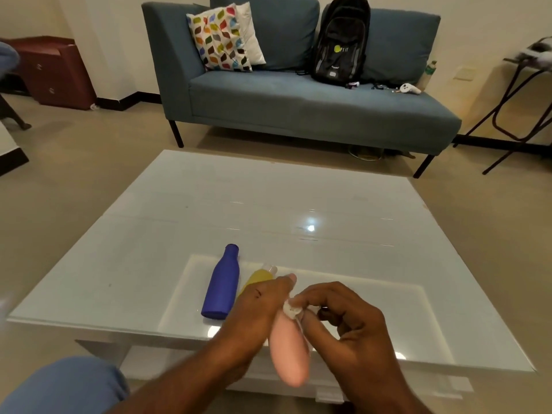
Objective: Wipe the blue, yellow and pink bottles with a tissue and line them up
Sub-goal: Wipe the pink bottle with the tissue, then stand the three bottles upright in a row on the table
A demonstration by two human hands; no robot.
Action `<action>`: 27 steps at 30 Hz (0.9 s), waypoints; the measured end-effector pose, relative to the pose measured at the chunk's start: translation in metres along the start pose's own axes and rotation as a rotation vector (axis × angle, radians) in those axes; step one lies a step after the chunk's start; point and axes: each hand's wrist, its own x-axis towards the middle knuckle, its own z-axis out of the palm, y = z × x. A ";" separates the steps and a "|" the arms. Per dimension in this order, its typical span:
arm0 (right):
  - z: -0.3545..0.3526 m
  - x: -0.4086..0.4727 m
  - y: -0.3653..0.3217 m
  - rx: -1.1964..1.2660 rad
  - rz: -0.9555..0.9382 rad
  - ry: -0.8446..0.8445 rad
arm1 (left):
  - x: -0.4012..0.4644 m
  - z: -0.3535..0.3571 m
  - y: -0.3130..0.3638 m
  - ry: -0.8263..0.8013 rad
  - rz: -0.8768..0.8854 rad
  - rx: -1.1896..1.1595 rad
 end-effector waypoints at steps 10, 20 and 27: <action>-0.008 0.005 0.003 0.188 0.665 -0.143 | 0.037 -0.026 0.010 0.157 0.012 0.108; 0.009 0.005 0.035 0.395 0.983 -0.028 | 0.032 -0.016 0.011 0.035 0.151 0.618; 0.011 0.014 0.055 0.136 0.939 0.083 | 0.027 -0.042 0.008 0.074 0.434 1.345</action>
